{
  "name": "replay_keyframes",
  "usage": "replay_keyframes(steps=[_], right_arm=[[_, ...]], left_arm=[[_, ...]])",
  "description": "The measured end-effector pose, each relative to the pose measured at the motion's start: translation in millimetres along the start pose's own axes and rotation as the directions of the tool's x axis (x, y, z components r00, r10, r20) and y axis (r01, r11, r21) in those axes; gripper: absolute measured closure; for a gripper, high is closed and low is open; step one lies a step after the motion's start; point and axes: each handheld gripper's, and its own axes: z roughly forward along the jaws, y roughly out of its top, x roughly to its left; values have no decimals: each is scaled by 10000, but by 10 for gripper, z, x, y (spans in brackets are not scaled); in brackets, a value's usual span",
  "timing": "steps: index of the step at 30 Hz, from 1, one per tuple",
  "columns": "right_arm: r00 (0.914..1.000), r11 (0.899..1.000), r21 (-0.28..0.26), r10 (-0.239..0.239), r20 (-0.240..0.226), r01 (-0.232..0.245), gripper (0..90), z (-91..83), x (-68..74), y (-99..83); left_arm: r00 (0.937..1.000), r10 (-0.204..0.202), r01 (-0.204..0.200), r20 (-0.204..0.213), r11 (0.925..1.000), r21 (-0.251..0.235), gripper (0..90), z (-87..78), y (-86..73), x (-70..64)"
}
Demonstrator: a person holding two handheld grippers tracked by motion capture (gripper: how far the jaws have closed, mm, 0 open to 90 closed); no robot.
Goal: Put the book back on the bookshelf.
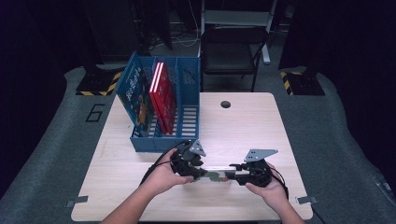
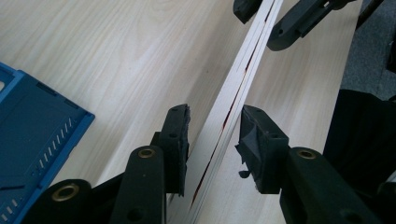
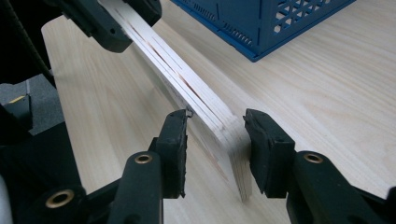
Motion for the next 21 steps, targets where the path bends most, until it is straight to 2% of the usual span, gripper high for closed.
replay_keyframes(steps=[6,8,9,12,15,21], right_arm=[[9981,9998,-131,-130,609,138,526,71,-18,59],[9960,9998,-217,-7,894,26,521,98,-5,79],[9951,9995,-319,-21,992,53,525,101,-14,89],[9958,9975,-654,324,861,-268,526,82,-31,113],[9950,9967,-772,325,949,-252,526,65,-19,111],[9956,9951,-929,410,840,-331,521,-15,23,101]], left_arm=[[9991,-282,275,302,9993,244,719,-41,-12,23],[9992,-283,275,276,9991,308,752,-41,-13,15],[9981,-512,500,331,9981,366,770,-44,-14,7],[9978,-583,575,313,9981,238,772,-45,-27,4],[9979,-610,605,227,9979,216,773,-50,-35,-10],[9982,-597,595,74,9979,255,771,-49,-32,-46]])
